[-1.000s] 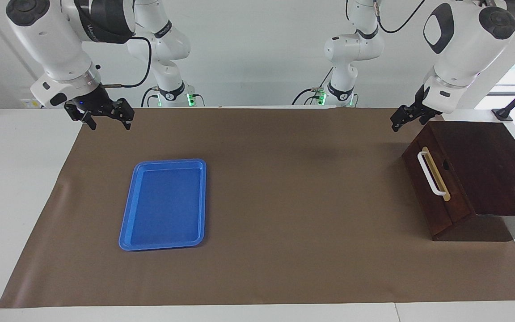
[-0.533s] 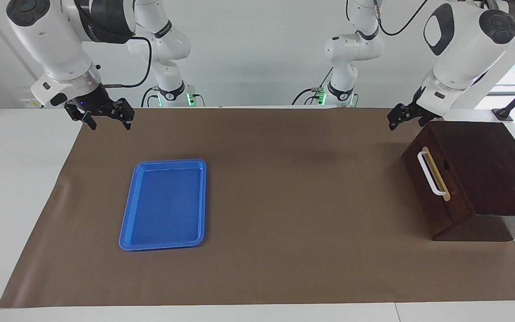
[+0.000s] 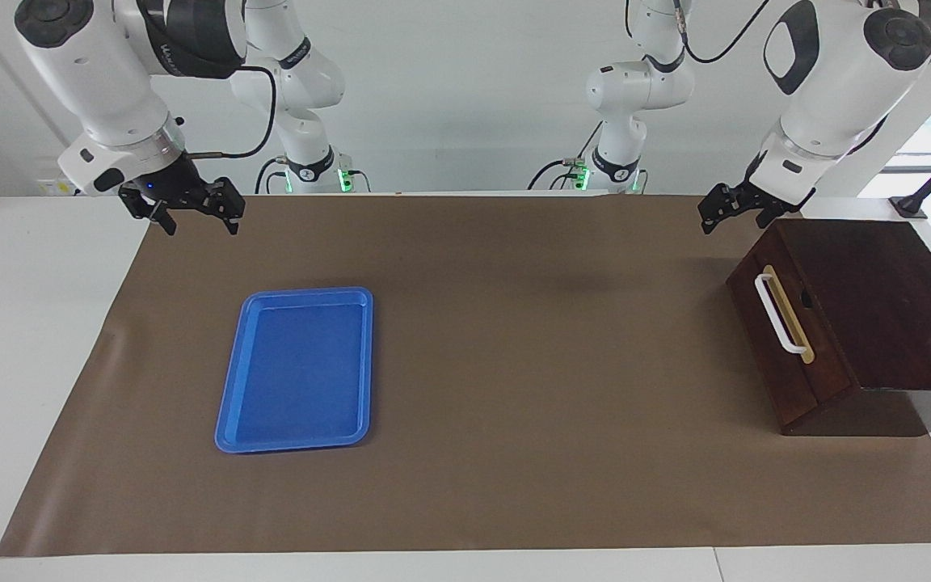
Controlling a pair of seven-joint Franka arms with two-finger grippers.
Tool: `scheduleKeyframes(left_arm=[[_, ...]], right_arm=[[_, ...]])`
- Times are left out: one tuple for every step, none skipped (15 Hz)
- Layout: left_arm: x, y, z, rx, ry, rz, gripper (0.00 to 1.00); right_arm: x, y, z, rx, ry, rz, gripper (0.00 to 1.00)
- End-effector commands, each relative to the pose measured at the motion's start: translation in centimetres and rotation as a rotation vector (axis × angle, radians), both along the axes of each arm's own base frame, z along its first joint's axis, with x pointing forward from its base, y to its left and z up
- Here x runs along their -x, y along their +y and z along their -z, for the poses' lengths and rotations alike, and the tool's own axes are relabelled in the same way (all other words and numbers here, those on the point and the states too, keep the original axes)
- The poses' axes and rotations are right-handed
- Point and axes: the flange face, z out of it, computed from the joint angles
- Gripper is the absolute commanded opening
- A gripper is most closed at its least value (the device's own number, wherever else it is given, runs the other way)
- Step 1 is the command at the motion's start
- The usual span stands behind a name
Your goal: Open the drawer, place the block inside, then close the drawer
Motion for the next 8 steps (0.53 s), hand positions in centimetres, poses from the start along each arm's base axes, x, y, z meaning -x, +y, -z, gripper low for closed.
scheduleKeyframes(left_arm=[[-0.28,-0.20,-1.19,0.014,-0.019,0.030,1.00],[-0.24,-0.15,-1.28,0.018,-0.021,0.030,1.00],[-0.19,-0.13,-1.29,0.017,-0.021,0.036,1.00],[-0.24,-0.05,-1.21,0.017,-0.019,0.036,1.00],[-0.27,0.03,-1.22,0.017,-0.021,0.033,1.00],[-0.24,0.03,-1.31,0.017,-0.024,0.033,1.00],[-0.28,0.03,-1.23,0.017,-0.022,0.033,1.00],[-0.29,0.01,-1.17,0.018,-0.022,0.033,1.00]], right_arm=[[0.52,0.06,-0.11,0.003,0.007,0.015,1.00],[0.52,0.06,-0.11,0.003,0.007,0.015,1.00],[0.52,0.06,-0.11,0.003,0.007,0.015,1.00],[0.51,0.06,-0.18,0.003,0.005,0.015,1.00],[0.52,0.06,-0.11,0.003,0.007,0.015,1.00],[0.52,0.06,-0.11,0.003,0.007,0.015,1.00],[0.52,0.06,-0.11,0.003,0.007,0.015,1.00],[0.54,0.06,-0.10,0.003,0.008,0.015,1.00]])
